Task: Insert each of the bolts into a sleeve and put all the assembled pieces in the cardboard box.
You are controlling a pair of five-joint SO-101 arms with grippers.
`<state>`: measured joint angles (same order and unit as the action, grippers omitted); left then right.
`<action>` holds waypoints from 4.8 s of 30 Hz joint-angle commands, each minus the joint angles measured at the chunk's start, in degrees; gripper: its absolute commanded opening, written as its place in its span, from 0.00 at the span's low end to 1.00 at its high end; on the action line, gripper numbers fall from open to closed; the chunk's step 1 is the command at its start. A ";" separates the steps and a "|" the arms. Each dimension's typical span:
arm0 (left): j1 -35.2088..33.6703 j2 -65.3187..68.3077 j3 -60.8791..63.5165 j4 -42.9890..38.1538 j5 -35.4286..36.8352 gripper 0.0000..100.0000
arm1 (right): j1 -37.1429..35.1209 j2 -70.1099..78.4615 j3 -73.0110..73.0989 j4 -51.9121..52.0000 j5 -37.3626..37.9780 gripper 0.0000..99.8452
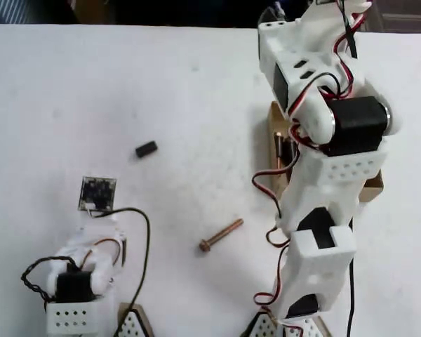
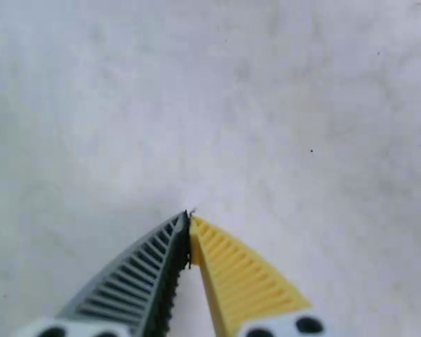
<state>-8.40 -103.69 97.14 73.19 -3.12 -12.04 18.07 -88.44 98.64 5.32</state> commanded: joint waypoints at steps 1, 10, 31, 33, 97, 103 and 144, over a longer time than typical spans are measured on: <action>0.40 -0.57 -0.18 0.44 -0.62 0.03 | -0.31 -2.07 -1.32 2.59 -0.35 0.17; 0.40 -0.57 -0.18 0.44 -0.62 0.03 | -0.48 -2.07 -1.32 2.59 -0.44 0.17; 0.40 -0.57 -0.18 0.44 -0.62 0.03 | -0.66 -11.82 -1.41 2.59 -0.09 0.17; 0.40 -0.57 -0.18 0.44 -0.62 0.03 | -2.15 -13.76 -1.41 2.59 -0.09 0.17; 0.40 -0.57 -0.18 0.44 -0.62 0.03 | -22.11 -37.76 104.09 -41.19 14.15 0.17; 0.40 -0.57 -0.18 0.44 -0.62 0.03 | -22.90 -35.30 104.35 -46.11 23.21 0.17; 0.40 -0.57 -0.18 0.44 -0.62 0.03 | -29.41 4.18 74.64 -45.76 32.53 0.17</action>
<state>-8.40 -103.69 97.14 73.19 -3.12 -42.11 19.03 -4.92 50.64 42.24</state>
